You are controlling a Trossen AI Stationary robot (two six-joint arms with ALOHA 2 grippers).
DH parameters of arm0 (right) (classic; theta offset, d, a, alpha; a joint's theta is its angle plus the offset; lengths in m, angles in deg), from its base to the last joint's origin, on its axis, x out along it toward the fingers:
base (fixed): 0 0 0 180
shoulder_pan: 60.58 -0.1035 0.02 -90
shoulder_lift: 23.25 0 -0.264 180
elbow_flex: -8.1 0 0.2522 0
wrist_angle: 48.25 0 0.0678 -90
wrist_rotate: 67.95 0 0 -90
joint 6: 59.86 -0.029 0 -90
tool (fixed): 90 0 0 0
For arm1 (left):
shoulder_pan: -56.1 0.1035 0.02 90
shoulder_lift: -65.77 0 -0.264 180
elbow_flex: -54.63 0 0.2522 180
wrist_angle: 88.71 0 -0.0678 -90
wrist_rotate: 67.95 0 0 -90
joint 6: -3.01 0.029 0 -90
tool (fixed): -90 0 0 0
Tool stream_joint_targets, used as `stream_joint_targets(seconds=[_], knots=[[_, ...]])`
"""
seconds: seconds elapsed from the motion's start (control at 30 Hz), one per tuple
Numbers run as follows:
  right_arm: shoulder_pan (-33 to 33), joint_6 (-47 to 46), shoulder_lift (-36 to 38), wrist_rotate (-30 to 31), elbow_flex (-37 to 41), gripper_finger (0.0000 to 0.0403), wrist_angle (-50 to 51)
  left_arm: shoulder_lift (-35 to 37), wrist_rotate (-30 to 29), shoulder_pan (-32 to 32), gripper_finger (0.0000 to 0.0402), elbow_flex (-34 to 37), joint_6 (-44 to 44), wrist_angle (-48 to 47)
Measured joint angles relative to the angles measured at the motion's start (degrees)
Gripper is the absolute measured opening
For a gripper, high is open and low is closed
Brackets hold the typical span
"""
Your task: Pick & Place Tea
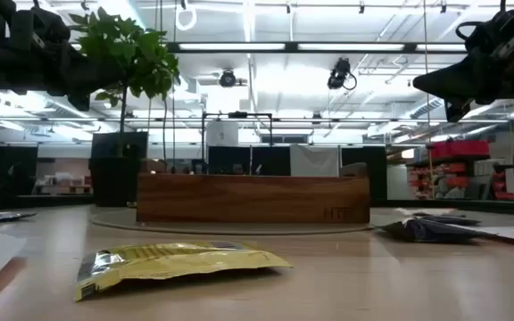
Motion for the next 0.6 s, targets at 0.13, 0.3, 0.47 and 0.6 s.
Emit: stream_joint_targets(seconds=[0.13, 0.3, 0.47, 0.6], knots=[[0.0, -0.2, 0.0, 0.0, 0.0, 0.0021, 0.0, 0.0, 0.0, 0.0, 0.0018, 0.0, -0.2, -0.1], [0.0, -0.9, 0.0, -0.2, 0.0, 0.0021, 0.0, 0.0, 0.0, 0.0, 0.0018, 0.0, -0.3, -0.1], [0.0, -2.1, 0.0, 0.6, 0.0, 0.0021, 0.0, 0.0, 0.0, 0.0, 0.0018, 0.0, -0.3, -0.1], [0.0, -6.3, 0.0, 3.6, 0.0, 0.0022, -0.5, 0.0, 0.0, 0.0, 0.0018, 0.0, -0.2, -0.1]])
